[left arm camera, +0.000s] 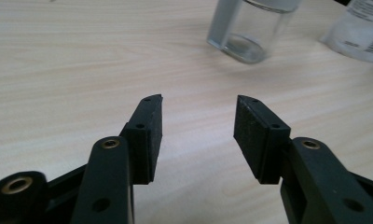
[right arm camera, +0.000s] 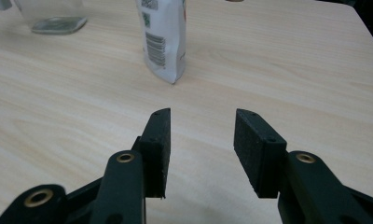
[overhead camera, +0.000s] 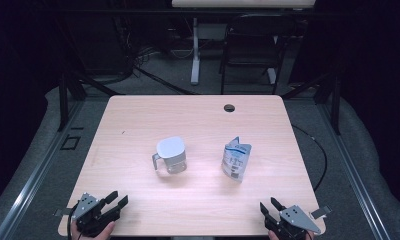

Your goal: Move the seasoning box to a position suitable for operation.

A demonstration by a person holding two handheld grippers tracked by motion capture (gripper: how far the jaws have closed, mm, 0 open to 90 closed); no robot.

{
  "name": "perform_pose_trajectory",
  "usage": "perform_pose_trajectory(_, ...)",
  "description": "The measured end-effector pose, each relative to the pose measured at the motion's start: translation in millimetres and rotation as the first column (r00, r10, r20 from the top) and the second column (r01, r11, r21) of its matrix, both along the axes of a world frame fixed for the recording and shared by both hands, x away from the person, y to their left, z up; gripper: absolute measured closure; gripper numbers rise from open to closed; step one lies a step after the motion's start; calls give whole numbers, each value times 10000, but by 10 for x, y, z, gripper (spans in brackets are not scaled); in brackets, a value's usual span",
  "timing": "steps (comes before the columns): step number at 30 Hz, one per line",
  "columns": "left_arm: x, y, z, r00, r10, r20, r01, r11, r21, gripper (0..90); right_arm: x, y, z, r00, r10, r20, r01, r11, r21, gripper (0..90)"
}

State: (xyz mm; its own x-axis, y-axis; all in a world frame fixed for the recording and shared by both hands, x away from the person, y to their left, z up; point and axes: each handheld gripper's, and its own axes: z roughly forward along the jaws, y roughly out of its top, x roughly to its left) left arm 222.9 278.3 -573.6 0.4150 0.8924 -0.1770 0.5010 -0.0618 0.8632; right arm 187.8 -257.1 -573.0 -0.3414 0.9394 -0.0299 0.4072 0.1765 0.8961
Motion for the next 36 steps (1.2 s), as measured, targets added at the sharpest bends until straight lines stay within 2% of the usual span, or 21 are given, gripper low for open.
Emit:
perform_pose_trajectory(3, 91, -40, 32, 9998, 188, -22, -188, 9997, -156, 495, 65, -22, 34, 9999, -104, -7, 104, 9999, 2, 558)
perform_pose_trajectory(7, 212, -91, 78, 9999, -66, -152, 62, 9997, -257, 503, 197, -50, 103, 9999, -100, -80, 102, 9995, 290, 541)
perform_pose_trajectory(11, 323, -130, 145, 9997, -145, -170, 138, 9991, -401, 503, 270, -45, 126, 9998, -35, -186, 37, 9999, 111, 531)
perform_pose_trajectory(13, 423, -154, 160, 9992, -120, -369, 103, 9989, -464, 504, 357, -49, 119, 9994, -7, -349, 10, 9999, 102, 523)
perform_pose_trajectory(14, 423, -154, 160, 9992, -120, -369, 103, 9989, -464, 507, 357, -49, 119, 9994, -7, -349, 10, 9999, 102, 523)
perform_pose_trajectory(15, 459, -165, 168, 9985, -197, -510, 181, 9993, -326, 507, 420, -49, 114, 9989, 52, -468, -43, 9998, 183, 513)
perform_pose_trajectory(16, 478, -180, 169, 9986, -201, -490, 186, 9993, -320, 507, 420, -49, 114, 9989, 52, -468, -43, 9998, 183, 513)
perform_pose_trajectory(19, 548, -245, 218, 9971, -642, -414, 644, 9979, 40, 510, 496, -12, 125, 9989, 54, -457, -43, 9997, 245, 513)
perform_pose_trajectory(25, 635, -310, 272, 9967, -769, -271, 769, 9970, 14, 521, 541, 56, 136, 9982, 153, -573, -139, 9996, 250, 514)
perform_pose_trajectory(29, 696, -371, 307, 9960, -800, -392, 812, 9963, 297, 522, 559, 83, 158, 9983, 205, -545, -188, 9993, 316, 514)
perform_pose_trajectory(33, 741, -411, 340, 9958, -827, -399, 835, 9963, 196, 533, 565, 101, 171, 9982, 208, -557, -188, 9991, 375, 512)
perform_pose_trajectory(36, 770, -474, 362, 9950, -953, -301, 966, 9944, 436, 555, 554, 110, 177, 9983, 268, -522, -248, 9989, 390, 505)
